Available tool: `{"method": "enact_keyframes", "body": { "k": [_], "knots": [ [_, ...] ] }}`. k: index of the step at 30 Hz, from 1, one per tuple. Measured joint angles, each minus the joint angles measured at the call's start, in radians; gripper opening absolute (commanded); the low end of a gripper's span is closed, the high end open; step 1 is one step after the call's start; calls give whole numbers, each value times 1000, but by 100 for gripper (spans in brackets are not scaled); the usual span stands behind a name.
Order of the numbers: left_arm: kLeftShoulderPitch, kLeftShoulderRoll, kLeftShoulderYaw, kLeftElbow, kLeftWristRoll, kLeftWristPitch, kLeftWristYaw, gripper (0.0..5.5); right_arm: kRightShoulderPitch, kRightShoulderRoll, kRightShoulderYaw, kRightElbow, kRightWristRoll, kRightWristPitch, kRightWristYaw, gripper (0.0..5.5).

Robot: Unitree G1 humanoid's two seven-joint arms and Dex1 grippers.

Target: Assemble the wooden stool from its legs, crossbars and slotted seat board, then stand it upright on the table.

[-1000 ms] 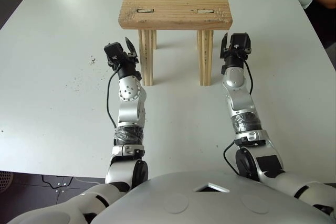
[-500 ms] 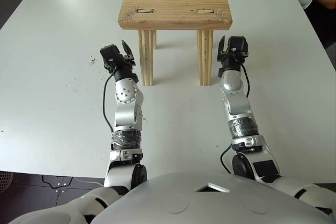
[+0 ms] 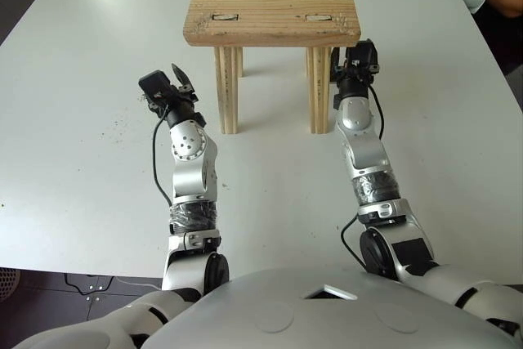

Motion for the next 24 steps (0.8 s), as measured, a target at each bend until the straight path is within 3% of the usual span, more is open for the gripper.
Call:
{"method": "enact_keyframes", "body": {
  "k": [10,18,24],
  "knots": [
    [-66,-13,-31,59,24,72,45,310,-51,5,-31,72,2,5,-41,318],
    [-125,-12,-28,89,-24,157,-59,310,-112,17,-57,121,5,-6,-93,318],
    [-170,-9,-9,130,-18,142,-29,310,-126,20,-56,147,4,-7,-97,318]
  ]
}}
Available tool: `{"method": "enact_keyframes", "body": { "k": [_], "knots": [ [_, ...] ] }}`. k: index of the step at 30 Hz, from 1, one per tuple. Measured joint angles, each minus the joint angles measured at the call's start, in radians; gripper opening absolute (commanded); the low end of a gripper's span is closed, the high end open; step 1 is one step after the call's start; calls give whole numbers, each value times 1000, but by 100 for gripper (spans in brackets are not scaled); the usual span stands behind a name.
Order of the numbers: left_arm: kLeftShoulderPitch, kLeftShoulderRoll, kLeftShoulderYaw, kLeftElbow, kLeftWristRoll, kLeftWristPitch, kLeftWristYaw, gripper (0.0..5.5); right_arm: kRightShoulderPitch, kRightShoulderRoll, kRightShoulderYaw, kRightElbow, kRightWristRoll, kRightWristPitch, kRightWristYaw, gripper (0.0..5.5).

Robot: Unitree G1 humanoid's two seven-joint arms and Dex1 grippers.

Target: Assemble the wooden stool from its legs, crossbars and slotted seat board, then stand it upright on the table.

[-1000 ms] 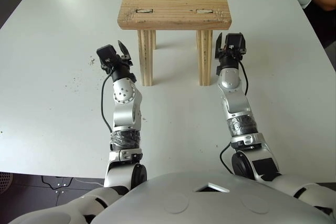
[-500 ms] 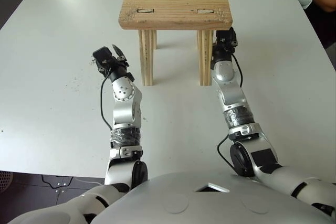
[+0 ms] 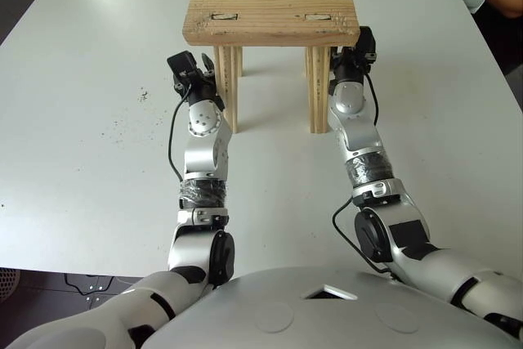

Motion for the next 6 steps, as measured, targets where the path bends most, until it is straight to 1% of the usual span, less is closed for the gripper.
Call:
{"method": "enact_keyframes", "body": {
  "k": [6],
  "knots": [
    [0,-2,1,29,1,-22,5,310,0,0,3,1,-2,-2,-9,318]
  ]
}}
